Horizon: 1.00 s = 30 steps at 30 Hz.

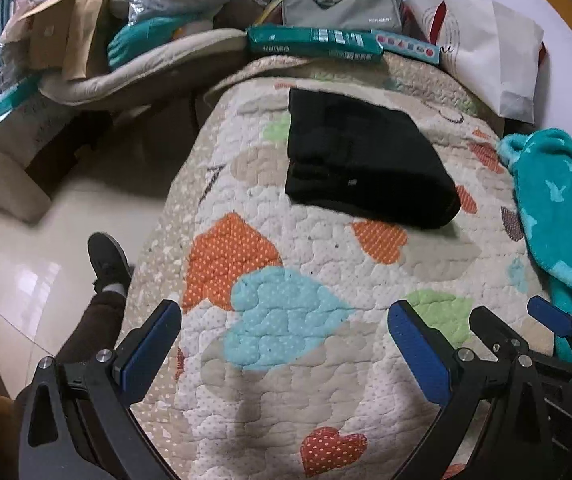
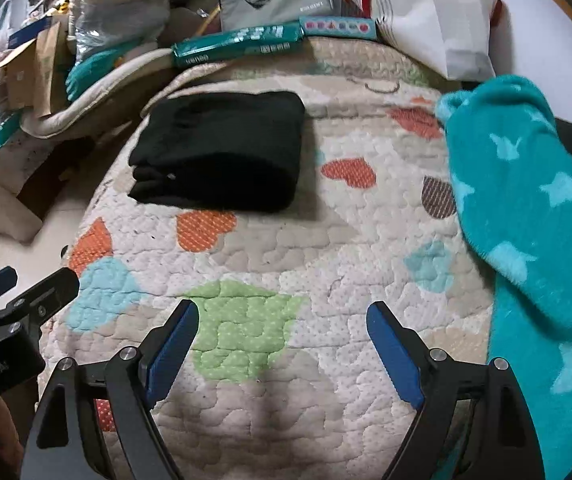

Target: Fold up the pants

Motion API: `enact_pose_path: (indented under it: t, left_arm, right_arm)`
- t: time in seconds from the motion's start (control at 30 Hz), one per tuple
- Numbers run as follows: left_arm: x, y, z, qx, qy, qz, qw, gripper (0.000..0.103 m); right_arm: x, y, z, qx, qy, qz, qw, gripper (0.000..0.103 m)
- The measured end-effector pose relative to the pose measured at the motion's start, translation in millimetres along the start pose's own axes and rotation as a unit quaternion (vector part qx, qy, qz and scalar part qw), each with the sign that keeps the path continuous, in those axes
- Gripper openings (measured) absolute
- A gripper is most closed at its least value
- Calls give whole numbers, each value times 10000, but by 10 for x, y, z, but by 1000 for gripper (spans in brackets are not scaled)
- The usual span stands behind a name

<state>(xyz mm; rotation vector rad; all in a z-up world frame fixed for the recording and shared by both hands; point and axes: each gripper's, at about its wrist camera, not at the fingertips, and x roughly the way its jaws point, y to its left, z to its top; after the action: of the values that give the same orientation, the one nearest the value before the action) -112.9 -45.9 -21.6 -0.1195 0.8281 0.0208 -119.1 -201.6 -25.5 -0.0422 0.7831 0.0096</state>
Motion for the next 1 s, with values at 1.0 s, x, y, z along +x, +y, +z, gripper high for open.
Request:
enact_pose_path:
  t: [1.0]
  left_arm:
    - [243,50,-5,-154,435,-57,9989,103]
  right_arm:
    - [180,44,40,10,141,48,9999,90]
